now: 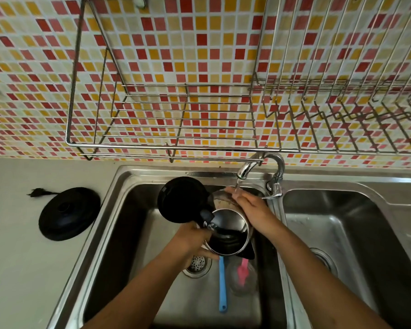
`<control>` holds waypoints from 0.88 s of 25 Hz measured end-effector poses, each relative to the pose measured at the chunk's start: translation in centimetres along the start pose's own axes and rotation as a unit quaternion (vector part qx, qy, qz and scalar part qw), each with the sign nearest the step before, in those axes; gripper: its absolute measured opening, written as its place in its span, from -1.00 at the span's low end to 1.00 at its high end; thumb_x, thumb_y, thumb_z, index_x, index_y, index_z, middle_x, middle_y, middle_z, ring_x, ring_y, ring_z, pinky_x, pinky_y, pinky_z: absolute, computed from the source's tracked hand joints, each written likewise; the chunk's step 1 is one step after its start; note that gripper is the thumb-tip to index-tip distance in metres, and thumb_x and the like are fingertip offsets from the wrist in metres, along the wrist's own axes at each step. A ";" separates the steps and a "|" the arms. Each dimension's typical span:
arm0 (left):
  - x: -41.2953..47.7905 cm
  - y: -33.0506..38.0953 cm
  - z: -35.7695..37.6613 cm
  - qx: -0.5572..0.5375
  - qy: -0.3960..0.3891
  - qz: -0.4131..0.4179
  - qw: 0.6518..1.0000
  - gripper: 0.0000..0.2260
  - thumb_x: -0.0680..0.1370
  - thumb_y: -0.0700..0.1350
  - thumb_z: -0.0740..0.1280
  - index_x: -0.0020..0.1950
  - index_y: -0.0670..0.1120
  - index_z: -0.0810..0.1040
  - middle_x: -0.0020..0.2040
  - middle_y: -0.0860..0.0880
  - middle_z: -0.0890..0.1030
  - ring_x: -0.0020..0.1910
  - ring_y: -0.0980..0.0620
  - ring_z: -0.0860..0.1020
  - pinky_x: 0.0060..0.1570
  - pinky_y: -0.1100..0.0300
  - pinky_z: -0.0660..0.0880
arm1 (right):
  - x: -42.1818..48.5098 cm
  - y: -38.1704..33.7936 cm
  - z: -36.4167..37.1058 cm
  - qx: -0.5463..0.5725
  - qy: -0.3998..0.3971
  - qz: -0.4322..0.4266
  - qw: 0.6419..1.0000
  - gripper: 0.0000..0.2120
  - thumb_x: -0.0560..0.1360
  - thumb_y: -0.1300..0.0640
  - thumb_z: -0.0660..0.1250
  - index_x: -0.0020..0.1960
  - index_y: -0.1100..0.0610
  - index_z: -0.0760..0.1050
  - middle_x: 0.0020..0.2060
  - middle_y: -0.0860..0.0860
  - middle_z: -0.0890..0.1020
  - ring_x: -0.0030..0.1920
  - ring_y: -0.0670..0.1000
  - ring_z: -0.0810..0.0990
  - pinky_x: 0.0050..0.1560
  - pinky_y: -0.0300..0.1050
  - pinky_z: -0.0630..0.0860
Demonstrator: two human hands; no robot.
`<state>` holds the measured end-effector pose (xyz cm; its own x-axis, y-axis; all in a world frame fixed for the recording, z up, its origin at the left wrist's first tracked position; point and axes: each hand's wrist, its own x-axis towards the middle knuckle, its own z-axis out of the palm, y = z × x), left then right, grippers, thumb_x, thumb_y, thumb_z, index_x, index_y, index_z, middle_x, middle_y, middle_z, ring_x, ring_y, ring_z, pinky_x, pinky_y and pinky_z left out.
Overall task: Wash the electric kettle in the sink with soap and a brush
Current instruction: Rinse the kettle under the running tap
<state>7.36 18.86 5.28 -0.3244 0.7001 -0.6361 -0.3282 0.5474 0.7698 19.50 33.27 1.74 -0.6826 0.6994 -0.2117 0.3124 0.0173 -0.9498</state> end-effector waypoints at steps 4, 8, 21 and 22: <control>0.7 0.4 0.0 -0.010 0.010 0.009 1.000 -0.68 0.53 -0.44 0.22 0.25 -0.23 0.47 0.23 -0.17 0.54 -0.05 -0.18 0.64 -0.32 -0.05 0.66 | -2.4 -1.9 1.8 -0.067 -0.045 -0.108 0.991 -0.68 0.65 0.20 0.10 0.34 0.10 0.48 0.32 -0.14 0.49 0.37 -0.38 0.31 0.38 -0.47 0.17; 0.8 0.6 -0.3 -0.020 0.016 0.000 1.000 -0.71 0.53 -0.40 0.29 0.24 -0.23 0.48 0.24 -0.23 0.53 0.03 -0.25 0.61 -0.40 0.02 0.63 | -3.6 0.3 -0.3 0.017 -0.021 -0.059 0.998 -0.65 0.66 0.09 0.07 0.41 0.00 0.40 0.44 -0.09 0.40 0.47 -0.16 0.27 0.41 -0.37 0.19; 0.4 1.2 -0.5 -0.103 0.072 -0.041 0.991 -0.70 0.52 -0.48 0.16 0.21 -0.27 0.40 0.13 -0.34 0.55 -0.34 -0.25 0.67 -0.40 -0.04 0.65 | -4.7 0.5 2.5 0.041 0.037 0.058 0.997 -0.38 0.40 -0.47 0.12 0.41 -0.41 0.07 0.53 -0.22 0.12 0.54 -0.13 0.07 0.54 0.02 0.07; 0.2 1.2 -0.4 -0.101 0.070 -0.041 0.992 -0.70 0.52 -0.48 0.16 0.22 -0.26 0.40 0.13 -0.33 0.55 -0.33 -0.26 0.67 -0.38 -0.05 0.65 | -4.4 0.9 2.3 -0.004 0.032 0.080 0.996 -0.22 0.32 -0.54 0.13 0.47 -0.37 0.02 0.55 -0.16 0.11 0.55 -0.05 0.07 0.53 0.13 0.10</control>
<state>6.56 19.48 6.08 -0.4052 0.5784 -0.7081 -0.5254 0.4865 0.6980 21.27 28.58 1.24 -0.5799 0.7379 -0.3453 0.4195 -0.0928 -0.9030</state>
